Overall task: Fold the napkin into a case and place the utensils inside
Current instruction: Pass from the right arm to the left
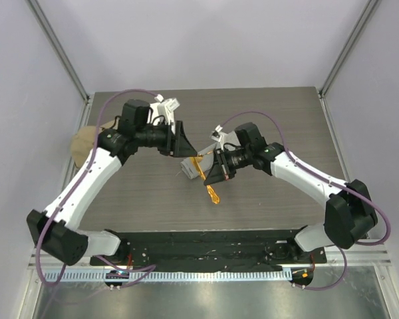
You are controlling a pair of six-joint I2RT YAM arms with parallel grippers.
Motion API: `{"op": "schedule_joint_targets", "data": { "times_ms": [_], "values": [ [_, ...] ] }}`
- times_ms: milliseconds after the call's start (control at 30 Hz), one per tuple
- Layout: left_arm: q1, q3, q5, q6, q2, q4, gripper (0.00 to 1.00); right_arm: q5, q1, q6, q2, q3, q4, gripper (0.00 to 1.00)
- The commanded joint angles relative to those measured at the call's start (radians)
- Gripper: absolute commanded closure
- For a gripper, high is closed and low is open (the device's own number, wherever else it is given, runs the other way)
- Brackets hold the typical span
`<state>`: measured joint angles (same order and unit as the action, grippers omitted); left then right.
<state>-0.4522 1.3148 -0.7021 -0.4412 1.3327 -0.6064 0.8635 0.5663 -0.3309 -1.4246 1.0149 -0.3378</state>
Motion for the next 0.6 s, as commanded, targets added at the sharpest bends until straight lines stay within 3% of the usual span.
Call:
{"op": "schedule_joint_targets", "data": {
  "times_ms": [0,133,300,567],
  "values": [
    [-0.002,0.116,0.094,0.239,-0.098,-0.211,0.38,0.109,0.056,0.151,-0.025,0.071,-0.213,0.99],
    [-0.002,0.124,0.153,0.257,-0.109,-0.3,0.34,0.157,0.107,0.167,-0.025,0.074,-0.243,0.99],
    [-0.002,-0.023,-0.075,0.191,-0.087,-0.262,0.33,0.186,0.161,0.144,0.022,0.053,-0.24,0.99],
    [-0.002,-0.134,-0.277,0.138,-0.124,-0.179,0.31,0.235,0.196,0.11,0.108,0.016,-0.225,0.99]
  ]
}}
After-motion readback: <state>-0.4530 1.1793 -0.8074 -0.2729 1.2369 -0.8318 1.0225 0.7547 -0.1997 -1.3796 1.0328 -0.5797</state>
